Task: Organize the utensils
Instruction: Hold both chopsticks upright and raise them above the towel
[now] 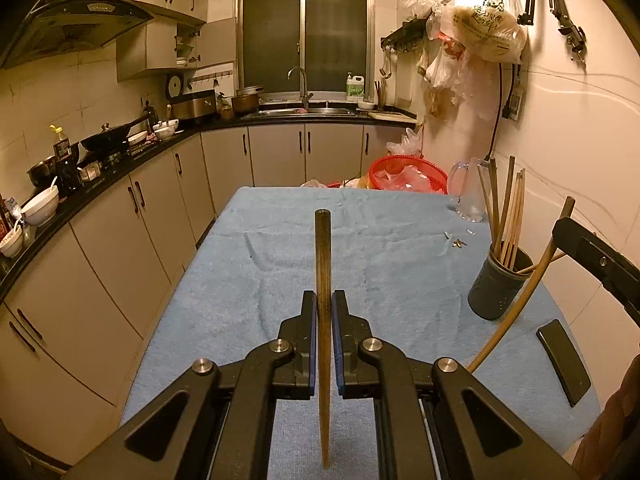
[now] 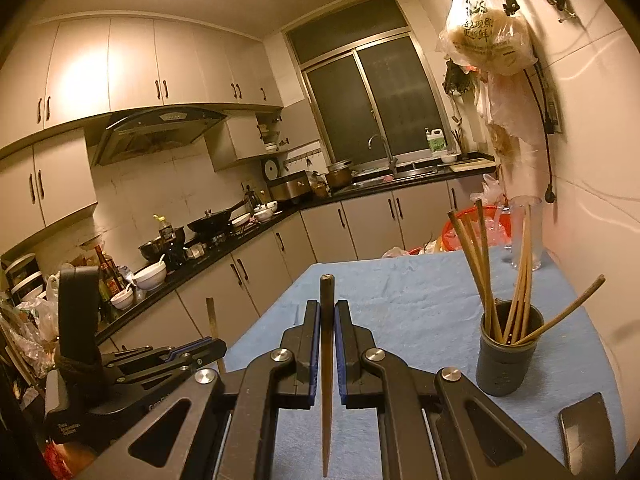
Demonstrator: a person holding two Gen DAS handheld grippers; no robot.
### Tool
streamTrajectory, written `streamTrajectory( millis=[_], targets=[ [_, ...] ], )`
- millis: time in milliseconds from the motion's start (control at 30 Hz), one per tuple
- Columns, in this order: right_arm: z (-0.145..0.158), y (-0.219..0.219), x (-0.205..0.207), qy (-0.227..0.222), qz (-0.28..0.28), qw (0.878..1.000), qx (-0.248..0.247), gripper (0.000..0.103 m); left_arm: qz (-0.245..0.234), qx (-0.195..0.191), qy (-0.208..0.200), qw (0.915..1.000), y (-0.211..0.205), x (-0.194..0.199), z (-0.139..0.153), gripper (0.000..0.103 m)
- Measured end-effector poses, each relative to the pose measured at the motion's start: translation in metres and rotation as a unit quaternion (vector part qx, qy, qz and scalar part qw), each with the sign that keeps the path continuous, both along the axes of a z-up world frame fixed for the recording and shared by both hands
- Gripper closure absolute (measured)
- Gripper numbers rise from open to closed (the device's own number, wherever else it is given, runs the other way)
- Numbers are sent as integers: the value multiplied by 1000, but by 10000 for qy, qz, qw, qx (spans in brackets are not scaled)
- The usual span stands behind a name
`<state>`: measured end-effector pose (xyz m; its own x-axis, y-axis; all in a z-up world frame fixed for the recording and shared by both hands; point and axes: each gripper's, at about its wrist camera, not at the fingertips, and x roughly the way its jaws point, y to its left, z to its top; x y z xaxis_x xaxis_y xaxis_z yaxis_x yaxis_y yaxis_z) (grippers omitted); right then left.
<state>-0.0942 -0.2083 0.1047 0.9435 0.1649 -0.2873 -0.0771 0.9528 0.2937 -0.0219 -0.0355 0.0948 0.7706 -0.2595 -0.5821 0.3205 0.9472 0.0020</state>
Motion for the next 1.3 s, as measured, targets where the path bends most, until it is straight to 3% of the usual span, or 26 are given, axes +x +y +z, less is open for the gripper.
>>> streamTrajectory(
  millis=[1300],
  targets=[
    [20,-17,-30,-312,-358,9988,75,96,-81,173,-260,9995,-7,-15,14,96]
  ],
)
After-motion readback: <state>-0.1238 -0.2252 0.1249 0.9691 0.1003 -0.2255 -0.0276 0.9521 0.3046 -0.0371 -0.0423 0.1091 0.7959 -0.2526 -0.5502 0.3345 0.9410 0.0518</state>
